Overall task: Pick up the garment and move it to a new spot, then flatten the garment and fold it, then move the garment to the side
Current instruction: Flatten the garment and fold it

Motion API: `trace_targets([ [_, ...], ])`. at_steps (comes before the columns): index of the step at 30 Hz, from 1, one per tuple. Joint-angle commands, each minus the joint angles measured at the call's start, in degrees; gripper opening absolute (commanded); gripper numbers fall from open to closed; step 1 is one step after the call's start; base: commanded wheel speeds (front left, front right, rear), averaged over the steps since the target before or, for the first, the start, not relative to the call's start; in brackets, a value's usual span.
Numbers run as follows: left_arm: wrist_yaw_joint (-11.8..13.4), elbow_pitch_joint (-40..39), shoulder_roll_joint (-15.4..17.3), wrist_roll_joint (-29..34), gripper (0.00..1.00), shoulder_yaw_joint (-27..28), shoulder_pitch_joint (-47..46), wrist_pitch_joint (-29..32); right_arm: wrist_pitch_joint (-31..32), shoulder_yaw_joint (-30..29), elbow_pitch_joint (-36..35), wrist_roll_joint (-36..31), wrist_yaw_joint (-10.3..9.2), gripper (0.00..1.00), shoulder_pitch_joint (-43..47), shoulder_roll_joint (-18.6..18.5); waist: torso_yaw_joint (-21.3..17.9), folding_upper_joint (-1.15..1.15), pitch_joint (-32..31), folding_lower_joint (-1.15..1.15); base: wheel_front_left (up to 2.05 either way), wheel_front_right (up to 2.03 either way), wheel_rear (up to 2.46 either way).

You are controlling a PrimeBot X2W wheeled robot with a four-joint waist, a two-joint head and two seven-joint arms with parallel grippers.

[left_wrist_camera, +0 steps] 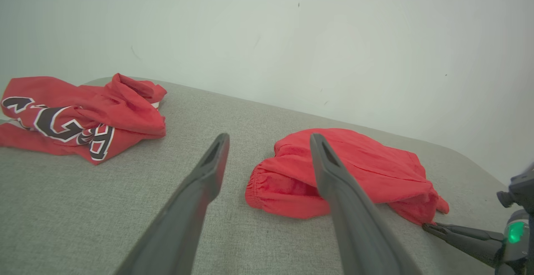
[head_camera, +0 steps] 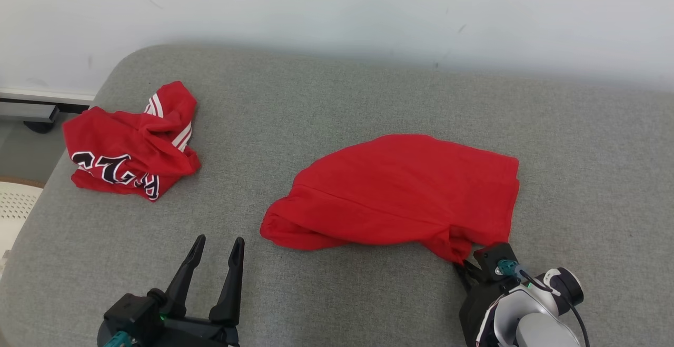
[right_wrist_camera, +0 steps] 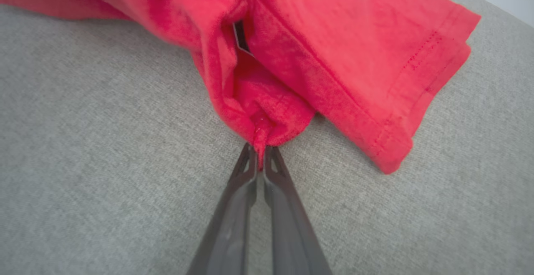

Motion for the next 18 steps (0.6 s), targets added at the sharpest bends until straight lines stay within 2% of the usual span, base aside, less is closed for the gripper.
trace_targets([
  [1, 0.07, 0.14, 0.22, -0.65, 1.0, 0.22, -0.72, -0.29, -0.23, 0.55, 0.07, 0.95, -0.02, 0.0, -0.49, -0.27, 0.01, 0.0, -0.09, 0.0, 0.0, 0.0, 0.0],
  [4, 0.07, 0.22, 0.2, -0.68, 1.0, 0.17, -0.66, -0.29, -0.43, 1.56, -0.42, 1.93, -0.02, 0.0, -0.26, -0.25, 0.01, 0.0, -0.26, 0.0, 0.0, 0.0, 0.0],
  [9, 0.07, 0.36, 0.4, -0.7, 1.0, 0.47, 0.0, -0.29, 2.3, 7.39, -4.92, 8.15, -0.02, 0.0, 1.17, -0.29, -0.36, 0.0, -0.98, 0.0, 0.0, 0.0, 0.0],
  [12, 0.07, 0.13, 0.55, -0.56, 1.0, 1.19, 0.79, -0.29, 5.29, 10.82, -10.97, 11.43, -0.02, 0.0, 2.16, -0.27, -1.16, 0.0, -1.39, 0.0, 0.0, 0.0, 0.0],
  [18, 0.07, -0.04, 0.5, -0.06, 1.0, 1.59, 1.51, -0.29, 14.05, 12.02, -26.43, 15.05, -0.02, 0.0, 5.37, -0.29, -2.93, 0.0, -2.15, 0.0, 0.0, 0.0, 0.0],
])
